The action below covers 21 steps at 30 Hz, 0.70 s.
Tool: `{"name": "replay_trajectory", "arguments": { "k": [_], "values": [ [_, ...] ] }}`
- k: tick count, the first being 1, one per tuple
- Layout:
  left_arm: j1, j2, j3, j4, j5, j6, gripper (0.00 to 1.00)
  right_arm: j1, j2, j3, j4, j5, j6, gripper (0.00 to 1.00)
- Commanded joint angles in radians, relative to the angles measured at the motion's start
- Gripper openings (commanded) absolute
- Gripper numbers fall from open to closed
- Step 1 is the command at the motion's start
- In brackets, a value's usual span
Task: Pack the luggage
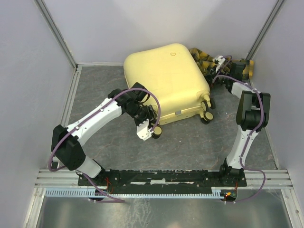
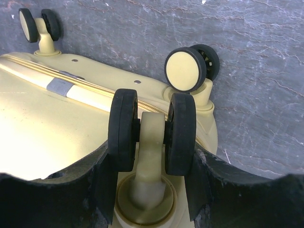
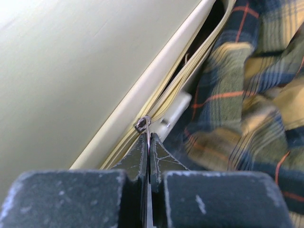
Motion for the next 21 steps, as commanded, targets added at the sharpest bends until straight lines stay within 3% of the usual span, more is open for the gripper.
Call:
{"name": "replay_trajectory", "arguments": {
  "k": [1, 5, 6, 11, 13, 15, 21],
  "values": [
    [0.035, 0.018, -0.049, -0.380, -0.145, -0.065, 0.03, 0.040, 0.044, 0.107, 0.300, 0.159, 0.098, 0.02],
    [0.035, 0.015, -0.021, -0.350, -0.111, -0.137, 0.04, 0.092, 0.039, 0.077, 0.345, 0.162, 0.195, 0.10],
    [0.034, 0.012, -0.004, -0.333, -0.102, -0.179, 0.10, 0.099, 0.033, 0.062, 0.352, 0.163, 0.210, 0.13],
    [0.036, -0.026, 0.070, -0.302, -0.044, -0.337, 0.61, 0.103, -0.007, 0.000, 0.345, 0.171, 0.216, 0.32],
    [0.037, -0.065, 0.078, -0.288, -0.001, -0.378, 0.80, 0.105, -0.019, -0.017, 0.340, 0.171, 0.223, 0.44],
    [0.037, -0.120, 0.070, -0.266, 0.040, -0.426, 0.92, 0.113, -0.028, -0.030, 0.339, 0.171, 0.237, 0.50],
    [0.071, -0.307, 0.024, -0.118, 0.136, -0.727, 0.97, 0.167, -0.077, -0.118, 0.318, 0.150, 0.200, 0.63]
  ]
}}
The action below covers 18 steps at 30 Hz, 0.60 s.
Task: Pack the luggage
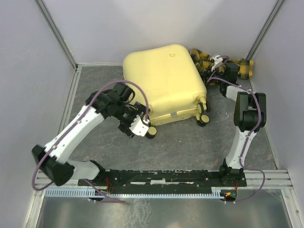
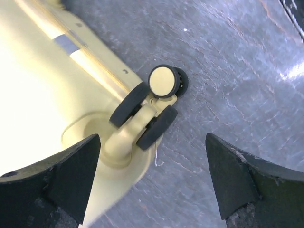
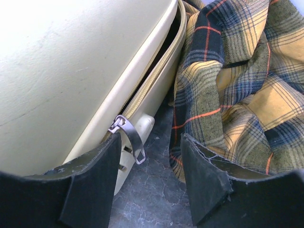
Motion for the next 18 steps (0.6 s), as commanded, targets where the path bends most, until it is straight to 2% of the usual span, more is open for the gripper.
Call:
{"name": "replay_trajectory", "arguments": {
  "k": [1, 3, 4, 7, 8, 11, 14, 18],
  "values": [
    [0.045, -0.170, -0.025, 0.067, 0.117, -0.374, 0.97, 0.081, -0.104, -0.070, 0.026, -0.084, -0.006, 0.64],
    [0.058, -0.231, -0.051, 0.198, 0.141, -0.585, 0.97, 0.100, -0.121, -0.108, 0.024, -0.092, -0.012, 0.64],
    [0.065, -0.264, -0.075, 0.297, 0.132, -0.746, 0.97, 0.109, -0.132, -0.127, 0.024, -0.094, -0.018, 0.64],
    [0.127, -0.341, -0.161, 0.630, 0.004, -1.215, 0.99, 0.139, -0.171, -0.183, 0.018, -0.100, -0.031, 0.64],
    [0.160, -0.350, -0.172, 0.685, -0.032, -1.303, 1.00, 0.149, -0.185, -0.200, 0.015, -0.102, -0.037, 0.64],
    [0.298, -0.325, -0.173, 0.755, -0.038, -1.513, 1.00, 0.189, -0.227, -0.253, -0.017, -0.112, -0.072, 0.64],
    [0.460, -0.242, -0.152, 0.798, 0.057, -1.695, 0.99, 0.230, -0.275, -0.302, -0.050, -0.123, -0.108, 0.64],
    [0.622, -0.116, -0.107, 0.835, 0.105, -1.861, 0.95, 0.290, -0.363, -0.372, -0.083, -0.130, -0.133, 0.65]
  ]
}}
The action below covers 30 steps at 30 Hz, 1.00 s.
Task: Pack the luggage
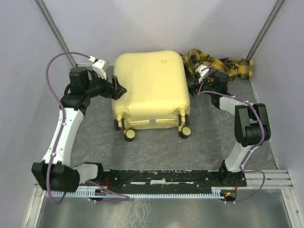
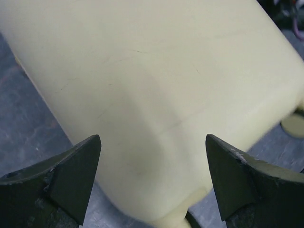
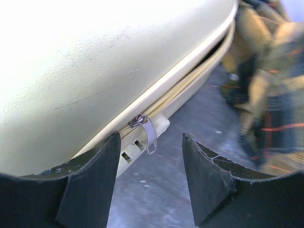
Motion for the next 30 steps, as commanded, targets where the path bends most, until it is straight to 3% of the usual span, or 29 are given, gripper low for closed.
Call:
{"name": "replay_trajectory", "arguments": {
  "k": [1, 7, 12, 18, 23, 27, 30],
  "values": [
    [0.157, 0.130, 0.075, 0.129, 0.066, -0.354, 0.95, 0.171, -0.120, -0.087, -0.106, -0.238, 0.010, 0.65],
    [0.239, 0.368, 0.233, 0.087, 0.059, -0.357, 0.93, 0.315, -0.235, -0.205, -0.111, -0.172, 0.014, 0.65],
    [0.242, 0.533, 0.331, 0.045, 0.163, -0.302, 0.89, 0.409, -0.301, -0.274, -0.058, -0.085, 0.080, 0.66],
    [0.216, 0.658, 0.349, 0.037, 0.276, -0.245, 0.88, 0.389, -0.436, -0.307, -0.161, 0.029, 0.086, 0.67],
    [0.139, 0.711, 0.366, 0.029, 0.339, -0.182, 0.84, 0.343, -0.561, -0.314, -0.344, 0.139, 0.066, 0.79],
    [0.083, 0.733, 0.388, 0.011, 0.336, -0.105, 0.81, 0.338, -0.612, -0.374, -0.334, 0.242, 0.088, 0.88],
    [0.077, 0.750, 0.412, 0.011, 0.342, -0.091, 0.79, 0.336, -0.606, -0.397, -0.293, 0.178, 0.058, 0.89]
  ]
}}
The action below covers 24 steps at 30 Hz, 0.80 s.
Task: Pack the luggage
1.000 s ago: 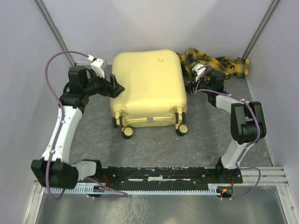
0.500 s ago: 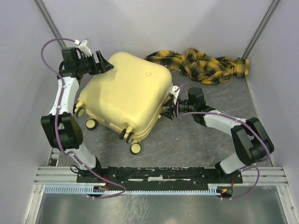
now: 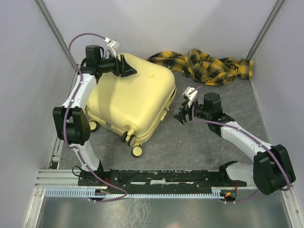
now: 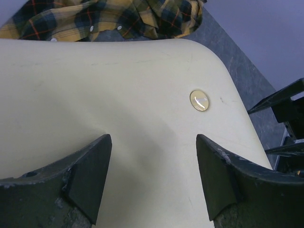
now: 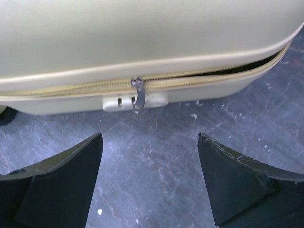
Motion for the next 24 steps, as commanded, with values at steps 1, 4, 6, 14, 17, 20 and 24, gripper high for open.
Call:
{"name": "replay_trajectory", "arguments": {
  "k": [1, 4, 6, 14, 17, 20, 24],
  "values": [
    [-0.017, 0.081, 0.007, -0.204, 0.002, 0.094, 0.78, -0.002, 0.018, -0.024, 0.010, -0.023, -0.031, 0.87],
    [-0.025, 0.076, 0.036, -0.239, -0.026, 0.164, 0.78, -0.003, 0.118, 0.036, 0.002, -0.105, -0.048, 0.79],
    [-0.020, 0.064, 0.053, -0.222, -0.081, 0.136, 0.83, -0.001, 0.196, 0.078, 0.042, -0.128, -0.007, 0.78],
    [0.173, 0.112, 0.150, 0.018, -0.190, -0.165, 0.98, -0.003, 0.250, 0.136, 0.035, -0.171, -0.043, 0.82],
    [0.206, 0.158, 0.228, -0.004, -0.191, -0.141, 0.99, -0.005, 0.213, 0.127, -0.030, -0.178, -0.093, 0.83],
    [0.221, 0.219, 0.286, -0.041, -0.141, -0.140, 0.99, -0.006, 0.161, 0.114, -0.092, -0.176, -0.113, 0.84],
    [0.172, 0.292, 0.321, -0.136, 0.071, -0.093, 0.98, -0.015, 0.094, 0.107, -0.176, -0.157, -0.112, 0.85]
  ]
}}
